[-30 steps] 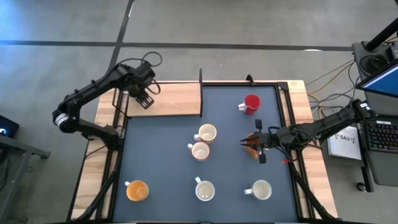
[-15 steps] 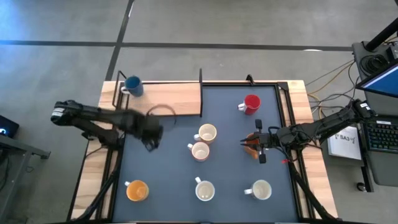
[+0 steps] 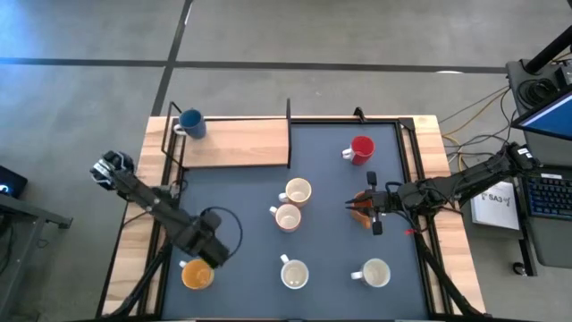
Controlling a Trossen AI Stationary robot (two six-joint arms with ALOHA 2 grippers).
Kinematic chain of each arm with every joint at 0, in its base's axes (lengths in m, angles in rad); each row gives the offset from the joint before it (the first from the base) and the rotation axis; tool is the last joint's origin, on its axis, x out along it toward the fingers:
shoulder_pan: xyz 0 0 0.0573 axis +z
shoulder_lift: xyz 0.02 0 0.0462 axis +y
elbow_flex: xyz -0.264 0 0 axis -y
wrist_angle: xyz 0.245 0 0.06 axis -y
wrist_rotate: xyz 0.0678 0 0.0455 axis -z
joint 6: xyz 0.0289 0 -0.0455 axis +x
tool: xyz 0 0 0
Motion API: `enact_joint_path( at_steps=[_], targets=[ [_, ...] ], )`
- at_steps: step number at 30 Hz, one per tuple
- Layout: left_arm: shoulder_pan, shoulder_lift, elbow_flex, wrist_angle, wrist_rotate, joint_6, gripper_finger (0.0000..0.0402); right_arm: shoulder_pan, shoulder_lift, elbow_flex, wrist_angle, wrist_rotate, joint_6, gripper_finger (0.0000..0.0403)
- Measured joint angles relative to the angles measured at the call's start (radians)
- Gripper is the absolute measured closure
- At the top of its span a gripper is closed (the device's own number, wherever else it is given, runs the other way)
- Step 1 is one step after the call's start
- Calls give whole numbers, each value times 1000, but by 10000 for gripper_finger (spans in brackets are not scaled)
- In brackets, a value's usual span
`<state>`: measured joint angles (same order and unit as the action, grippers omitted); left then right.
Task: Place coffee mugs
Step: Put the yellow mug on the shelf
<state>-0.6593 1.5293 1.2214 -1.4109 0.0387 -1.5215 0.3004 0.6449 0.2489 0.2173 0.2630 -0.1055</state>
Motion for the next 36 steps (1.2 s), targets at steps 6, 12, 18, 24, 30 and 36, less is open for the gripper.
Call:
enact_joint_path(
  at_steps=[6,12,18,24,30,36],
  targets=[
    [-85,39,104,31,-2,-160,229,0,0,0,0,0,0,353],
    [-149,145,190,91,5,-272,226,0,0,0,0,0,0,353],
    [-154,251,279,76,61,-262,226,0,0,0,0,0,0,353],
    [-154,288,289,73,74,-213,232,0,0,0,-1,0,0,353],
    [-154,310,285,79,81,-160,270,0,0,0,-1,0,0,353],
    [-153,311,228,149,106,-120,305,0,0,0,-1,0,0,353]
  ],
)
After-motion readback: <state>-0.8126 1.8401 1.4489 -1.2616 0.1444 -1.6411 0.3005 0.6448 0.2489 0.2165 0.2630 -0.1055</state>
